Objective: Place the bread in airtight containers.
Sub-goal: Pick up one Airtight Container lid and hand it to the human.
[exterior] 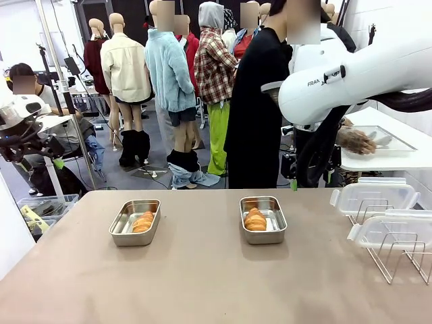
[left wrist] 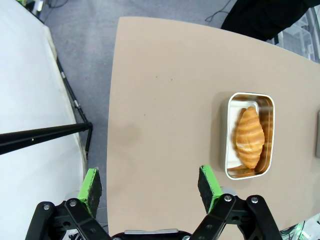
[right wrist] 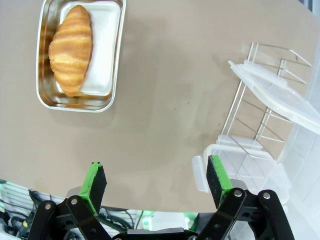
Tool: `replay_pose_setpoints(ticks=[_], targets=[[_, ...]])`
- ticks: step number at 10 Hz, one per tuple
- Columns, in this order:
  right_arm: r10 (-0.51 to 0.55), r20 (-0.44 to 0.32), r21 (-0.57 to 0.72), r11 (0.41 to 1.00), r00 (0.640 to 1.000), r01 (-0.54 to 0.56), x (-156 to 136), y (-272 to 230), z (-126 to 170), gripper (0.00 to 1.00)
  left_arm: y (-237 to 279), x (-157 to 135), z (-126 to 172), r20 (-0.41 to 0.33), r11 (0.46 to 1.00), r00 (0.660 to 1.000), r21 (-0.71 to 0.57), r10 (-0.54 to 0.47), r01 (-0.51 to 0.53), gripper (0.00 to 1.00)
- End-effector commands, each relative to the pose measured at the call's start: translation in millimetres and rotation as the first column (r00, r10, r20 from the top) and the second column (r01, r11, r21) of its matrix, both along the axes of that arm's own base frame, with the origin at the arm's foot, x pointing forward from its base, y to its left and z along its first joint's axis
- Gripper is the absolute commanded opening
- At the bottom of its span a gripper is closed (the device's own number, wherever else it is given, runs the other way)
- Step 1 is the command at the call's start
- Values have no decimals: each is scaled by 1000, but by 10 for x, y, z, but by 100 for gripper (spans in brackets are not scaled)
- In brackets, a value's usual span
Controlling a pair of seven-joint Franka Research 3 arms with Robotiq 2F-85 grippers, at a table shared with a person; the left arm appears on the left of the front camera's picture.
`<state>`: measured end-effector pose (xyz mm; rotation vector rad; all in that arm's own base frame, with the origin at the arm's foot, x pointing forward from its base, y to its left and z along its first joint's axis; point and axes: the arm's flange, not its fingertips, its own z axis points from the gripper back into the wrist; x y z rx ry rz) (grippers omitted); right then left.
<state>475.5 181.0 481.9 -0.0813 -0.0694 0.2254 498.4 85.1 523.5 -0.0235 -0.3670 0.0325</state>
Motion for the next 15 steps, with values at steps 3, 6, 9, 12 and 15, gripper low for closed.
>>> replay_pose_setpoints(ticks=[3,6,9,12,15], targets=[[-6,-1,6,1000,1000,6,18,13,-3,100,15,-11,12,2,1000,1000,-1,8,-8,100],[-6,-1,6,1000,1000,6,18,13,-3,100,15,-11,12,2,1000,1000,-1,8,-8,100],[-6,-1,6,1000,1000,6,18,13,-3,100,15,-11,12,2,1000,1000,-1,8,-8,100],[-6,-1,6,1000,1000,6,18,13,-3,100,15,-11,12,2,1000,1000,-1,8,-8,100],[-6,-1,6,1000,1000,6,18,13,-3,100,15,-11,12,2,1000,1000,-1,8,-8,100]])
